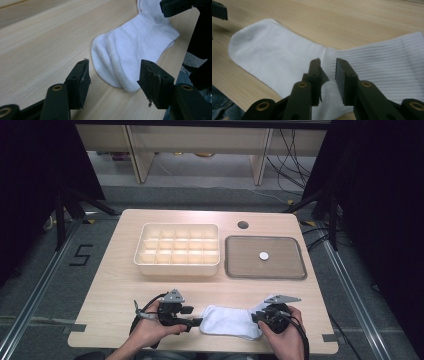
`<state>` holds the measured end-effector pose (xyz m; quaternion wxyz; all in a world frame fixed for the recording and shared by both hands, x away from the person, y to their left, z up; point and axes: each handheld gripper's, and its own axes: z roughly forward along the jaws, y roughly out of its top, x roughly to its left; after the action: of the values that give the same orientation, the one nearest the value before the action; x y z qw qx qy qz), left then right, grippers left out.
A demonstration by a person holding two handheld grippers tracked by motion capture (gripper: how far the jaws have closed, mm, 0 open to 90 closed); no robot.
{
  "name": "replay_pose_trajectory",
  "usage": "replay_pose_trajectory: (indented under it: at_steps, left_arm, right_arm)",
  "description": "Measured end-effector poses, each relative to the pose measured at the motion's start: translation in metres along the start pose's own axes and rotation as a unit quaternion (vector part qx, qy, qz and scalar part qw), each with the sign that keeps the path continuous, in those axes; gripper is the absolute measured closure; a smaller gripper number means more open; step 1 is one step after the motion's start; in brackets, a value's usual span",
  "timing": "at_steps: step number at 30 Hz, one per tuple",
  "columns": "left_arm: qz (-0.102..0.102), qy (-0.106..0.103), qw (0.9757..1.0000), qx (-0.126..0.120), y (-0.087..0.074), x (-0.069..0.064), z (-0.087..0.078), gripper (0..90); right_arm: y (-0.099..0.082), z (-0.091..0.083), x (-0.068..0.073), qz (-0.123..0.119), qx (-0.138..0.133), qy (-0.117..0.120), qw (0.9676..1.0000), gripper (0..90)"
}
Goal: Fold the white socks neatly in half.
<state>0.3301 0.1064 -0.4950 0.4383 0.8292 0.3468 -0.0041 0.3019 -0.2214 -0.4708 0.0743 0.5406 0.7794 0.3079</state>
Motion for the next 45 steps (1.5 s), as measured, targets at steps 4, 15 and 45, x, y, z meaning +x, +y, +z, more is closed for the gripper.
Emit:
replay_pose_trajectory:
  at_steps: [4, 15, 45]
  left_arm:
    - [-0.019, -0.008, 0.9997, 0.012, 0.003, 0.0, 0.009, 41.4]
    - [-0.038, -0.002, 0.9989, 0.026, 0.014, -0.001, 0.017, 45.0]
    - [0.011, 0.018, 0.9972, 0.071, 0.016, -0.001, 0.038, 80.7]
  right_arm:
    - [0.004, 0.0, -0.002, -0.002, 0.005, -0.006, 1.0, 76.8]
    - [0.011, 0.0, 0.0, -0.004, 0.021, 0.013, 0.9997, 81.1]
    - [0.013, 0.003, 0.003, -0.005, 0.026, 0.025, 0.9993, 80.1]
